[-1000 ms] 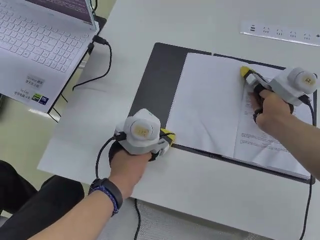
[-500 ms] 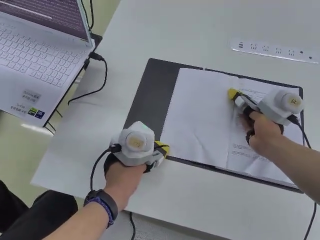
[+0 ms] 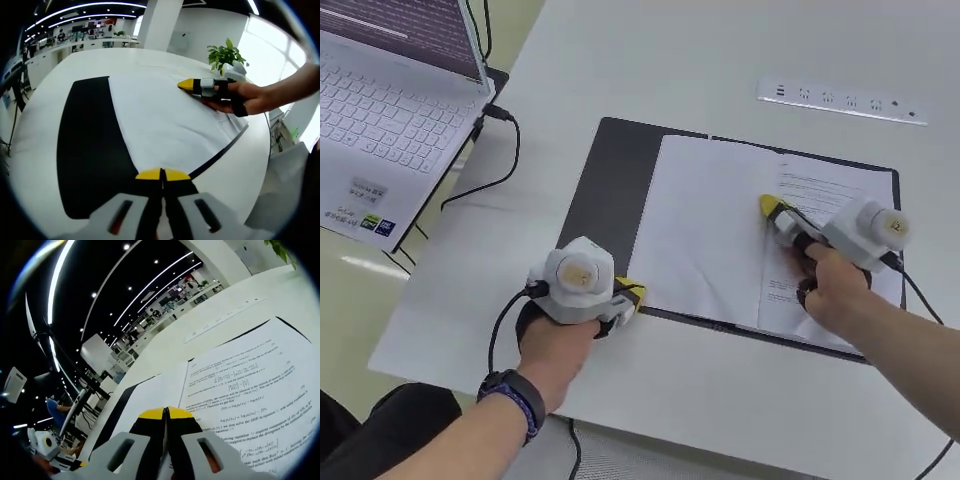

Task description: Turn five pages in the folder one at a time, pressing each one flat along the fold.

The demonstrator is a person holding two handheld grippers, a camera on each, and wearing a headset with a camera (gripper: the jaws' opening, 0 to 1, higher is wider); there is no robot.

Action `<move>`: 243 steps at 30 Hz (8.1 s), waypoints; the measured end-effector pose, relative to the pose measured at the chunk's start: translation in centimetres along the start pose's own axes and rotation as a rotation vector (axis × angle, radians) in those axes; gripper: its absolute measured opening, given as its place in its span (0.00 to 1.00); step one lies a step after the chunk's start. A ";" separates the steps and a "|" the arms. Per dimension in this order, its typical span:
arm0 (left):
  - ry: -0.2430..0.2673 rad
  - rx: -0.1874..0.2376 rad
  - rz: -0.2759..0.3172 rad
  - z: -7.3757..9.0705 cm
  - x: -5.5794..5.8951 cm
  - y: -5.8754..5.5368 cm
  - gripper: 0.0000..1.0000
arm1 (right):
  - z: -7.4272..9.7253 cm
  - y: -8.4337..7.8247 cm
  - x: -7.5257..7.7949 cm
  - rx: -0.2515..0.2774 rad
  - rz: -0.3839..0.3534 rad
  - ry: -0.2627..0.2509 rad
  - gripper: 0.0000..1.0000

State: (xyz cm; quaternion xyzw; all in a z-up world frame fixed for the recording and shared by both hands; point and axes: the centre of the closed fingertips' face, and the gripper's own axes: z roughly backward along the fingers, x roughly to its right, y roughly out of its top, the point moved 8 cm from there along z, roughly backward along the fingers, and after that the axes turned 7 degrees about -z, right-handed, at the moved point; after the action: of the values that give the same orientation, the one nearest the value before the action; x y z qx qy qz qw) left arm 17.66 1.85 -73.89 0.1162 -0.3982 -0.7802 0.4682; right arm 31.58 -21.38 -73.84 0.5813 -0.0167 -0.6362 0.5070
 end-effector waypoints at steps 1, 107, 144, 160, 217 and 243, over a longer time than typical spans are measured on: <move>0.000 0.001 0.001 0.0 0.0 0.0 0.00 | 0.2 -0.2 -0.1 0.000 0.002 0.000 0.00; 0.065 0.100 -0.179 11.8 4.5 7.1 0.40 | 25.5 0.3 -3.4 -0.057 0.272 0.060 0.49; 0.081 0.199 -0.183 14.7 6.1 8.5 0.64 | 30.3 -0.2 -4.0 -0.013 0.295 -0.024 0.67; 0.008 0.162 -0.233 13.1 7.5 10.0 0.67 | 30.9 -0.3 -3.3 -0.026 0.291 -0.059 0.71; -0.369 -0.033 -0.477 -6.4 20.4 15.3 0.65 | 31.0 -1.3 -1.3 -0.093 0.230 -0.065 0.70; -0.253 -0.165 -0.490 -16.4 22.8 11.0 0.67 | 29.9 -2.1 0.1 -0.176 0.184 -0.044 0.69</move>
State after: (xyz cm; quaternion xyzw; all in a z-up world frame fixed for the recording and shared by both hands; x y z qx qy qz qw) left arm 21.54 -28.04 -72.23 0.0722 -0.3486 -0.9082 0.2202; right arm 7.63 -37.38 -65.53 0.5163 -0.0252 -0.5987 0.6119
